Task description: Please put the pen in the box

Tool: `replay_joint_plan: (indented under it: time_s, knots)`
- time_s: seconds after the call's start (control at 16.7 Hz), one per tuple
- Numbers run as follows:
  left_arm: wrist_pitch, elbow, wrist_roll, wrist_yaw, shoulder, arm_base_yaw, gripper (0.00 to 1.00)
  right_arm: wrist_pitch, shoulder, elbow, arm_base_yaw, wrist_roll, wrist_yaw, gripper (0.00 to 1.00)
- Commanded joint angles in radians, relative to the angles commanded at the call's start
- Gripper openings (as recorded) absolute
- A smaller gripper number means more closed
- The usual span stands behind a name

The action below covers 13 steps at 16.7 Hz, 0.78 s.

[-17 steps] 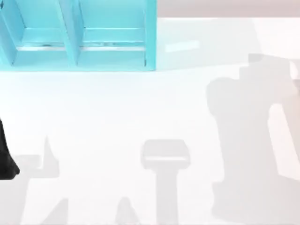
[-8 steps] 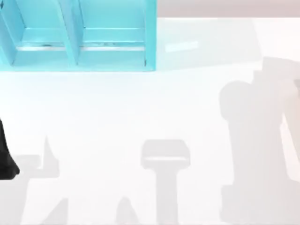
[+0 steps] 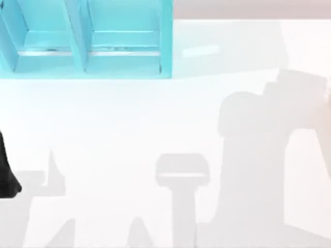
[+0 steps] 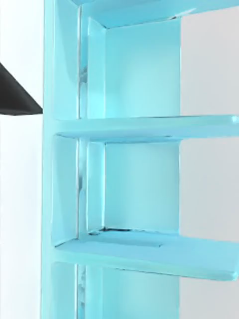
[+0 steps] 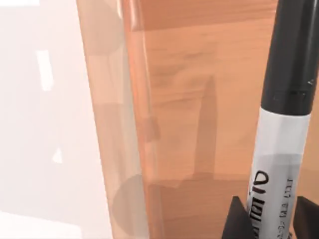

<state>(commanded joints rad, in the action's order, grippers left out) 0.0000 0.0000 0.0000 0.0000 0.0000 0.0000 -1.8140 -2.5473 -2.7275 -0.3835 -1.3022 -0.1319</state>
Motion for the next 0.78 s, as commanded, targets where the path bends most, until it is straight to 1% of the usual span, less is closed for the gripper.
replay_joint_plan:
  time_s: [0.24, 0.42, 0.6, 0.78]
  knots:
    - [0.000, 0.000, 0.000, 0.000, 0.000, 0.000, 1.00, 0.048, 0.134, 0.401, 0.000, -0.003, -0.026, 0.00]
    - [0.000, 0.000, 0.000, 0.000, 0.000, 0.000, 1.00, 0.110, 0.195, 0.616, -0.001, 0.035, -0.054, 0.00]
    - [0.000, 0.000, 0.000, 0.000, 0.000, 0.000, 1.00, 0.171, 0.225, 0.738, -0.002, 0.082, -0.073, 0.00]
    - [0.000, 0.000, 0.000, 0.000, 0.000, 0.000, 1.00, 0.190, 0.228, 0.769, -0.005, 0.099, -0.080, 0.00]
